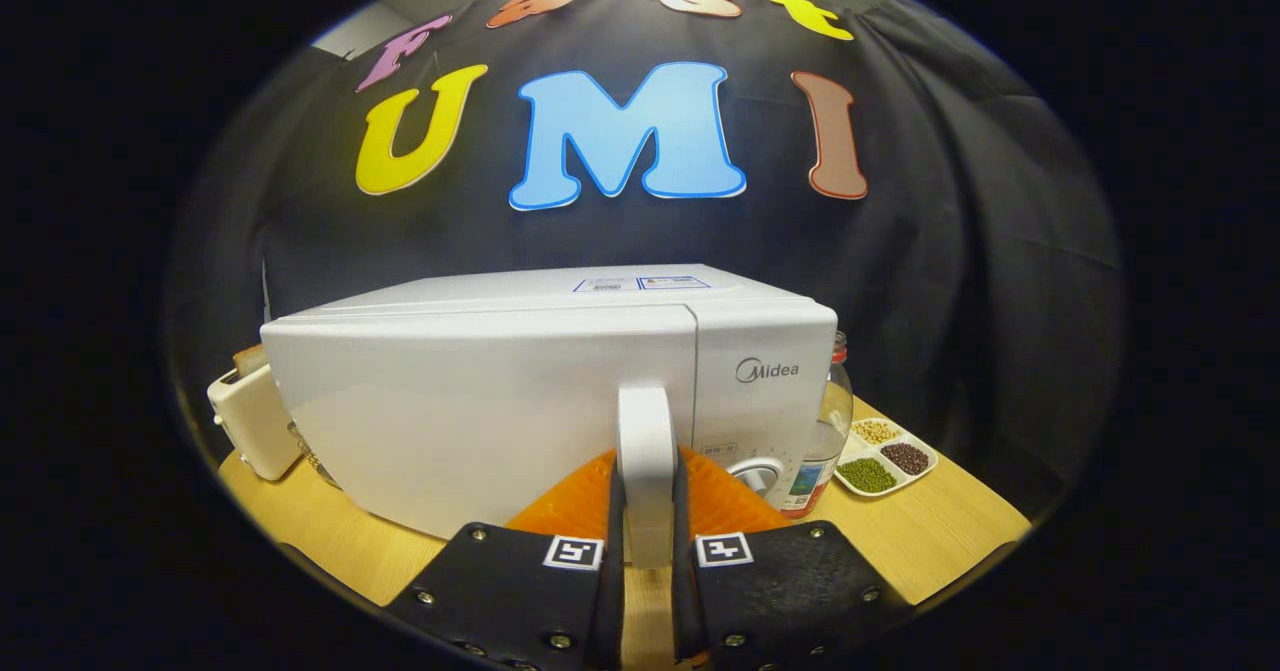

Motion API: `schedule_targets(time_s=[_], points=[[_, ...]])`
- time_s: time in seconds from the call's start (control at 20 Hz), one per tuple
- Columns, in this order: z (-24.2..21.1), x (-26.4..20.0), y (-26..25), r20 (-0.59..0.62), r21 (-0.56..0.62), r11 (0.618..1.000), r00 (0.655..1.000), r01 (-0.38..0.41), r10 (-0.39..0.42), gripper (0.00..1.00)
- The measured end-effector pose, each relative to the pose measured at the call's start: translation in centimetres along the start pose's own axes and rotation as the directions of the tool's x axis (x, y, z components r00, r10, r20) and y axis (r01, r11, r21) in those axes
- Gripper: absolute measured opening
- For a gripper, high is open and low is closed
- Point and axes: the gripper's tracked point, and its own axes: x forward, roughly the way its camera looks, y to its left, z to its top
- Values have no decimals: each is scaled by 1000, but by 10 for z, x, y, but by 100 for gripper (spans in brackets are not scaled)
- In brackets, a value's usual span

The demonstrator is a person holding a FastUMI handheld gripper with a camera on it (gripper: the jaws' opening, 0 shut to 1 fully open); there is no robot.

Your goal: Open the microwave, put the food inside, and close the microwave door.

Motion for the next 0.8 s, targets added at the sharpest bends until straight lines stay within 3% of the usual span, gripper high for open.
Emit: schedule_targets(time_s=[0.05, 0.1, 0.6, 0.8], points=[[3, -9, 0, -11, 6, 1000, 1000, 4, -4, 20], [-1, -1, 0, -7, 4, 1000, 1000, 10, -10, 9], [-2, -4, 1, -5, -2, 1000, 1000, -28, 28, 9], [-10, -42, 9, 10, -77, 997, 1000, -28, 29, 9]])
